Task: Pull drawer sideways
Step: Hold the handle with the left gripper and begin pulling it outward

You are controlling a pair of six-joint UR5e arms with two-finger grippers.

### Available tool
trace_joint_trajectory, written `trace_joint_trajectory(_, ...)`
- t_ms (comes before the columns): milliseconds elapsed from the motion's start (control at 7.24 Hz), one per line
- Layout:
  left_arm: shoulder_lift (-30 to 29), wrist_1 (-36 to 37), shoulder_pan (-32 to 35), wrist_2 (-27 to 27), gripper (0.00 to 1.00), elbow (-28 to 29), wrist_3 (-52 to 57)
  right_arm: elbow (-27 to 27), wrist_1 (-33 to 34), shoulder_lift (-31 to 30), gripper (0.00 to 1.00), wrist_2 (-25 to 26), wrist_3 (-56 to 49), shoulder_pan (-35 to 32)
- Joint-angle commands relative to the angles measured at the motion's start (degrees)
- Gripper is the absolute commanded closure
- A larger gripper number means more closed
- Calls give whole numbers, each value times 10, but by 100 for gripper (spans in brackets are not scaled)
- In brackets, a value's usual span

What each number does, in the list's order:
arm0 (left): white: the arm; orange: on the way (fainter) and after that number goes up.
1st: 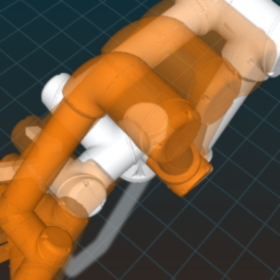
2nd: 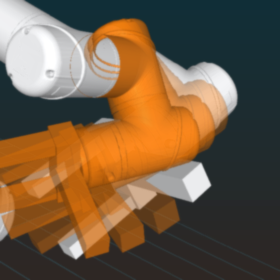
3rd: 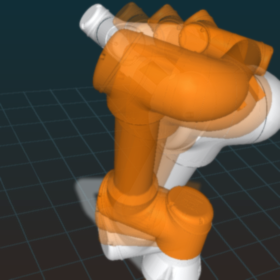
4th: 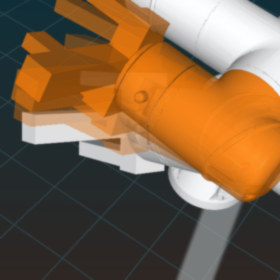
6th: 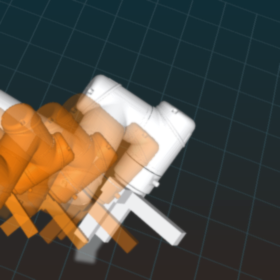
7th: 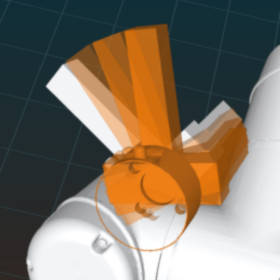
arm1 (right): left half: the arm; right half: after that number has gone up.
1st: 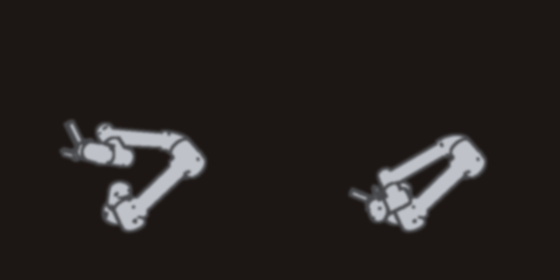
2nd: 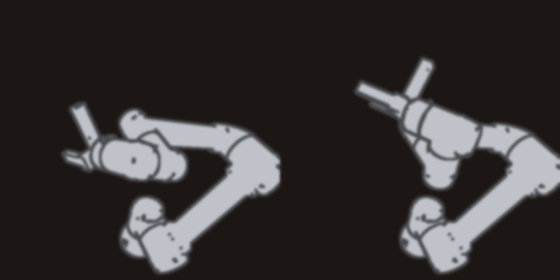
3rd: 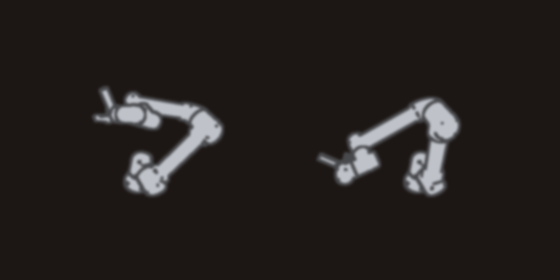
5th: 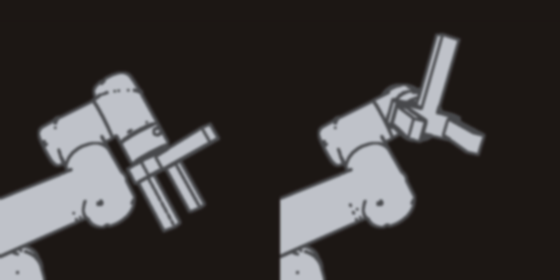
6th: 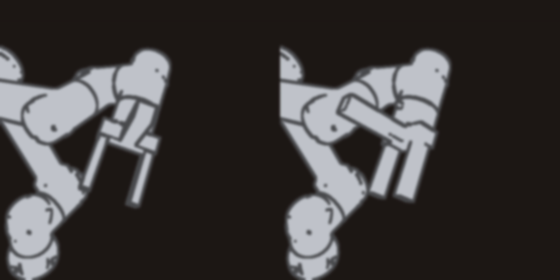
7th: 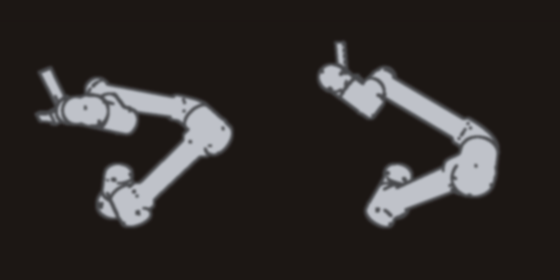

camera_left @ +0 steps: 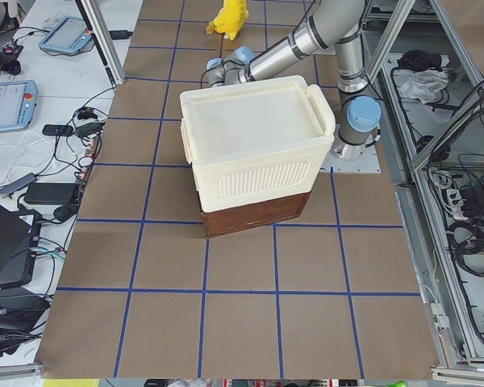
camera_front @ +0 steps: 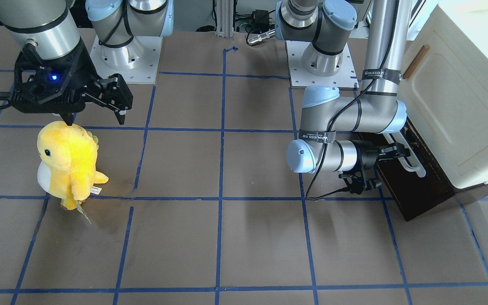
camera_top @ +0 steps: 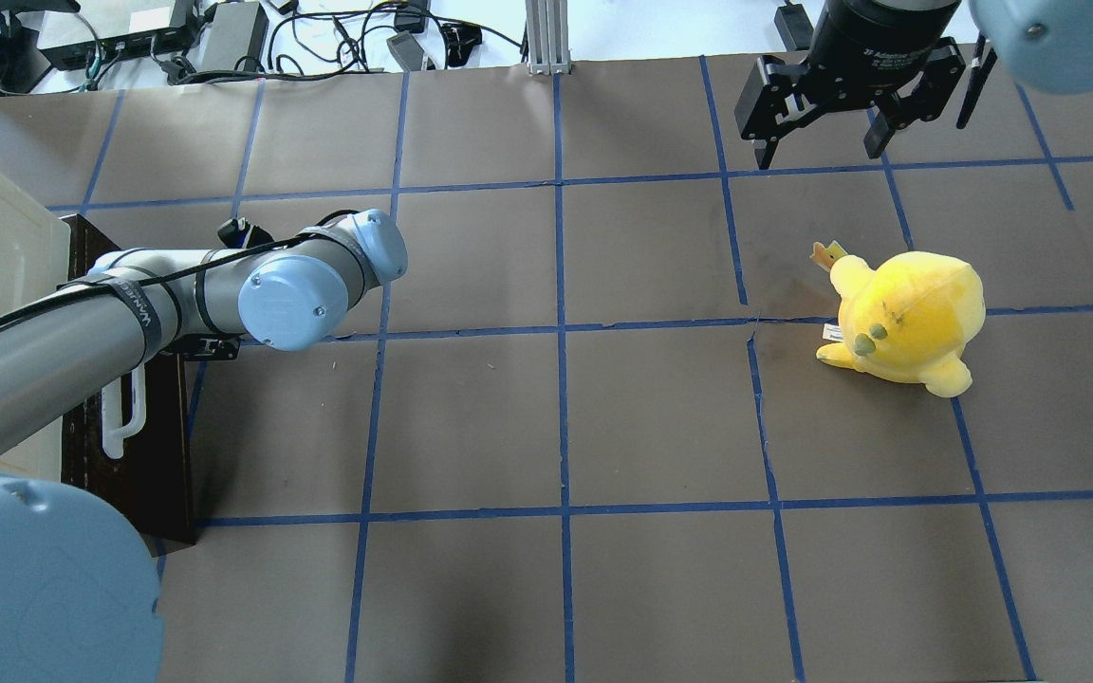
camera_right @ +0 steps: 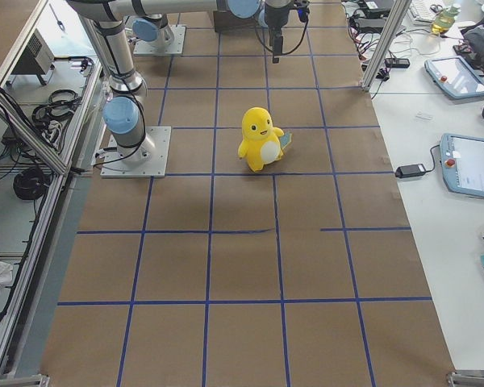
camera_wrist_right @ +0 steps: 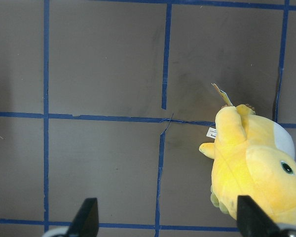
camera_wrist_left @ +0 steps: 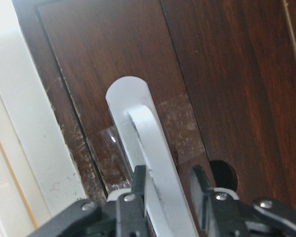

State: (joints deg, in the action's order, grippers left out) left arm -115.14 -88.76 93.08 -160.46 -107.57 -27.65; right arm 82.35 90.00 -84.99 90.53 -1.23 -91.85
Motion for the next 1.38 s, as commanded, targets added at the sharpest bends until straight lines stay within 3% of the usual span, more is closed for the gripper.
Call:
trace_joint_trajectory(0,0,1,0,1,59,1,0,0,0,0,0,0,0,0)
trace_joint_trajectory(1244,1,1,0,2,74,8,0,0,0,0,0,0,0,0)
